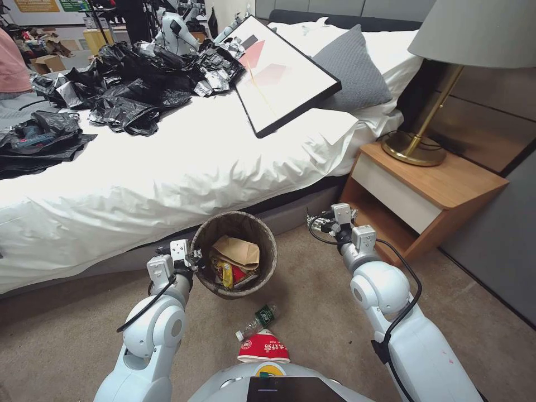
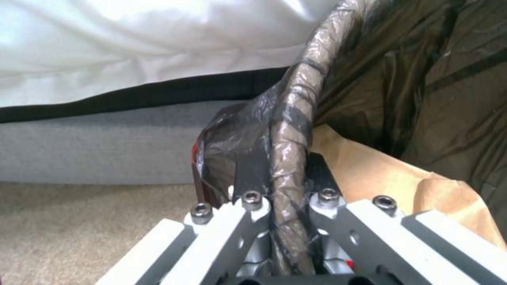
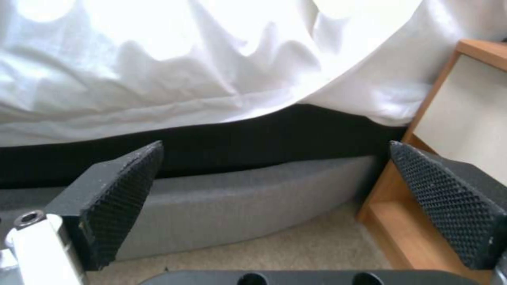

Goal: Pick up the trash bin, then pick up the garbage from the floor and place it into the trash bin.

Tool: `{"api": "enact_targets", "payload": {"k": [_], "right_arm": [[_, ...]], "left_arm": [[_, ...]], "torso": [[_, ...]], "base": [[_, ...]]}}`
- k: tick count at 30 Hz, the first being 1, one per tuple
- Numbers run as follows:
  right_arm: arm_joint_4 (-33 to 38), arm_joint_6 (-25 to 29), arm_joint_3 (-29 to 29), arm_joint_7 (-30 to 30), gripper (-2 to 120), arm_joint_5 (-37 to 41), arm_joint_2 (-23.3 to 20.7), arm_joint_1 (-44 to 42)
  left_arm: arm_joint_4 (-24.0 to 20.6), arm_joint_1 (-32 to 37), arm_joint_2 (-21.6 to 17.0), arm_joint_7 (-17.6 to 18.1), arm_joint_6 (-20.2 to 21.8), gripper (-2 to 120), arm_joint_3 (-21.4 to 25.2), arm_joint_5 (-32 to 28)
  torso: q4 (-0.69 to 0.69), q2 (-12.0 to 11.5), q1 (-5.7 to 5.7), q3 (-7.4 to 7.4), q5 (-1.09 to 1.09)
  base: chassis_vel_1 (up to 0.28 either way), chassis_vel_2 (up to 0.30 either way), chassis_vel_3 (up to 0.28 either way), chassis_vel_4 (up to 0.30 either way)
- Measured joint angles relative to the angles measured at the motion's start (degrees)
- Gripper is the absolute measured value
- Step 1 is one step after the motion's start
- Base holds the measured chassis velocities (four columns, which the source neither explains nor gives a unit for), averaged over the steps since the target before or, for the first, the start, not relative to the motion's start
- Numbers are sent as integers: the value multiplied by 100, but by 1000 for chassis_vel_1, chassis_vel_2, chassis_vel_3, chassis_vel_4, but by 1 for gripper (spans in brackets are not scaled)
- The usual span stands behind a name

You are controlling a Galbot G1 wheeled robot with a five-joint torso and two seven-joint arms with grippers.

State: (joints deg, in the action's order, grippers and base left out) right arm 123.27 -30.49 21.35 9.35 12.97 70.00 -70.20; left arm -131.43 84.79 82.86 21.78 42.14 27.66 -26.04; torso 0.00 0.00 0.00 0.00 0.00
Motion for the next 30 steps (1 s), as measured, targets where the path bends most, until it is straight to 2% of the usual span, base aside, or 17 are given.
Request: {"api": "enact_targets", "payload": {"k": [30], "right_arm": [[43, -8, 7, -3, 100, -2, -32, -28]], "left_arm": [[-41, 41, 8, -1, 0, 2, -17, 5]], "torso": [[0, 0, 0, 0, 0]], "base": [[0, 0, 0, 0]]}}
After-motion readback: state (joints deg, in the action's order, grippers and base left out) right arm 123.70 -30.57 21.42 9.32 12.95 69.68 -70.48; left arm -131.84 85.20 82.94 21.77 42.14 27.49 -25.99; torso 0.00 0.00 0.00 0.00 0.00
